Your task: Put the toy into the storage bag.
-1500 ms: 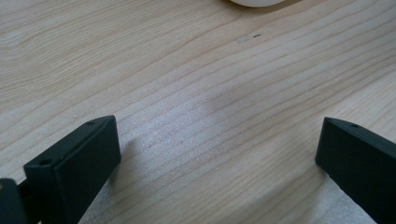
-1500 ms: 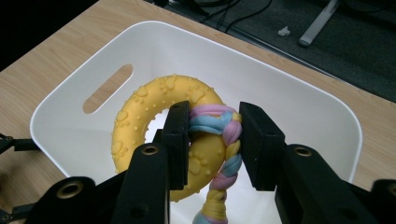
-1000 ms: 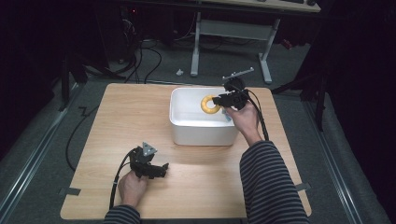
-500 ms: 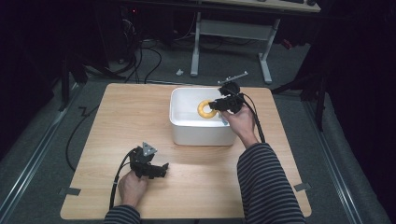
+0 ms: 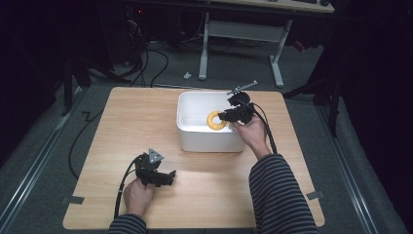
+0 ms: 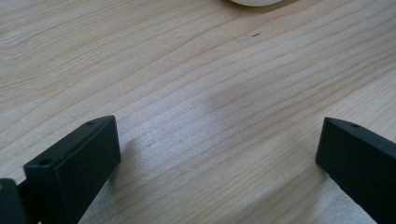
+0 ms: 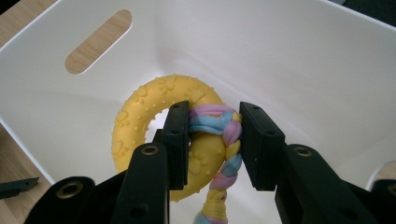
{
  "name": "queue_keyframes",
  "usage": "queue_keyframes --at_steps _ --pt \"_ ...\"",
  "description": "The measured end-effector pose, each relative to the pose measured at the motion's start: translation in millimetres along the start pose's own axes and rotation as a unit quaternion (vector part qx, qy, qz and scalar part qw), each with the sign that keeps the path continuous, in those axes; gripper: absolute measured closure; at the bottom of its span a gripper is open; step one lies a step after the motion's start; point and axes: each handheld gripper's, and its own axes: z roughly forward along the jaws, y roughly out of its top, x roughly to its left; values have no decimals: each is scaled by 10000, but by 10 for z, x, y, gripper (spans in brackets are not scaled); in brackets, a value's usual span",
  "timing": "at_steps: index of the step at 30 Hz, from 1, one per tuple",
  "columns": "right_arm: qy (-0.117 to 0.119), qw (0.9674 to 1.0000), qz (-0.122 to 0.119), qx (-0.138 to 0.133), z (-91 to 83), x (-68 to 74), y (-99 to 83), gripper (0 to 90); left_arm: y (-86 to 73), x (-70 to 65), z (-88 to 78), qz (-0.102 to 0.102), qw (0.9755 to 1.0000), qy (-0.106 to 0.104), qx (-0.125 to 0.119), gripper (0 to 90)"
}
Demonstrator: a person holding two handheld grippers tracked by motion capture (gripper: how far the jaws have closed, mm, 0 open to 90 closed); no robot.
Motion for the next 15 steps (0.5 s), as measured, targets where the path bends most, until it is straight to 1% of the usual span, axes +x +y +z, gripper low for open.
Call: queue_keyframes --at_steps 3,7,8,9,10,12,13,15 --pt "-8 9999 -90 72 7 15 -26 654 0 0 0 2 10000 -1 1 1" --pt "22 9999 -93 120 0 23 -47 654 0 1 0 8 10000 2 1 1" --pt "20 9998 -144 142 -2 37 -61 654 1 1 0 7 10000 3 2 1" --pt "20 9998 -144 142 -2 37 -61 654 0 0 0 12 10000 6 2 1" --pt "10 9997 -195 143 -4 47 -68 654 0 -4 1 15 10000 1 0 0" --pt "27 9997 -182 132 -11 67 -90 653 0 -9 2 52 10000 -31 -4 1" --pt "46 9997 -220 132 -12 67 -96 653 0 -9 2 52 10000 -32 -4 0" --pt "40 9997 -206 134 -17 76 -109 654 0 -9 3 51 10000 -36 -5 0"
